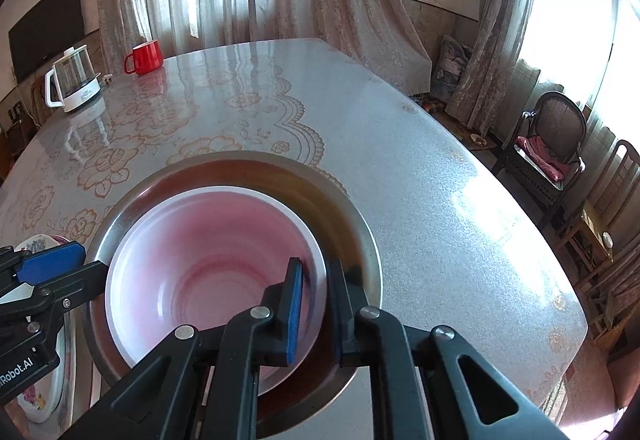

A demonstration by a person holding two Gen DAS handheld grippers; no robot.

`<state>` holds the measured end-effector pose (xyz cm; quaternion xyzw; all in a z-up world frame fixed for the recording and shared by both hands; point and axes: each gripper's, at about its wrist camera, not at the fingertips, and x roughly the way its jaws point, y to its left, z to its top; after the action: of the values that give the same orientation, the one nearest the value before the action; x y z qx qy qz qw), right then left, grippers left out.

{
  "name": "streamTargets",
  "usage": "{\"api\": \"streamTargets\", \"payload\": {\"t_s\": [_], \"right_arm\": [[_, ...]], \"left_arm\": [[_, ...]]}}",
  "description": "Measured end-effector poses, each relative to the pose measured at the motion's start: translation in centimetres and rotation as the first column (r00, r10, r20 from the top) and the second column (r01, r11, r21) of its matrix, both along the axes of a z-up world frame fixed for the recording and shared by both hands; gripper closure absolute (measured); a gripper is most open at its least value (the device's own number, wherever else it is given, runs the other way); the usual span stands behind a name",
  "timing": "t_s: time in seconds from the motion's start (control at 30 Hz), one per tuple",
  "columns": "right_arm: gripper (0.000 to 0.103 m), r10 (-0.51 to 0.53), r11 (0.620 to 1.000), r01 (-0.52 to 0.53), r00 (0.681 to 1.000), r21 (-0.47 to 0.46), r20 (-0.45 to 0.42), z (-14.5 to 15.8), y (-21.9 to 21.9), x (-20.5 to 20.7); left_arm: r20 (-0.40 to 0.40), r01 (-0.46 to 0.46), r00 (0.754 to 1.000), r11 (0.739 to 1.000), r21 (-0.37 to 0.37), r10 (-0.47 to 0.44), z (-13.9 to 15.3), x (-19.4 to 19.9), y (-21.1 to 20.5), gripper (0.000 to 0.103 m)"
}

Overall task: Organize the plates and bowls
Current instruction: 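Open the right gripper and release the red bowl, then grasp the steel bowl rim with the right gripper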

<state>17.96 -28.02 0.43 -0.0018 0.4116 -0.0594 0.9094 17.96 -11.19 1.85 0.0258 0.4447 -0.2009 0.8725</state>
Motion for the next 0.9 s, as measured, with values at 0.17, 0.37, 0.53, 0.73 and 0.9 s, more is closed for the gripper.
{"api": "streamTargets", "payload": {"t_s": [0.17,0.37,0.53,0.73,0.9], "right_arm": [[0.091,0.007,0.999,-0.009,1.0,0.044,0.03,0.2,-0.2,-0.8],[0.084,0.019,0.992,-0.031,0.996,0.124,0.091,1.9,-1.1,-2.8],[0.078,-0.01,0.98,-0.018,0.99,0.199,0.139,3.2,-2.8,-4.9],[0.061,-0.06,0.934,0.009,0.989,0.357,0.132,2.5,-4.8,-6.4],[0.053,-0.094,0.897,0.045,0.992,0.441,0.09,1.4,-5.5,-6.5]], "left_arm": [[-0.003,0.013,1.0,1.0,-0.003,-0.013,0.1,-0.1,-0.1,0.067],[-0.008,-0.001,1.0,1.0,0.009,0.001,0.0,-0.1,0.0,0.062],[-0.023,-0.011,1.0,1.0,-0.002,0.011,0.1,0.0,0.2,0.059],[-0.043,0.0,0.999,1.0,-0.02,-0.001,0.1,0.1,0.1,0.054],[-0.017,0.014,1.0,1.0,-0.028,-0.014,0.3,0.0,0.3,0.045]]}}
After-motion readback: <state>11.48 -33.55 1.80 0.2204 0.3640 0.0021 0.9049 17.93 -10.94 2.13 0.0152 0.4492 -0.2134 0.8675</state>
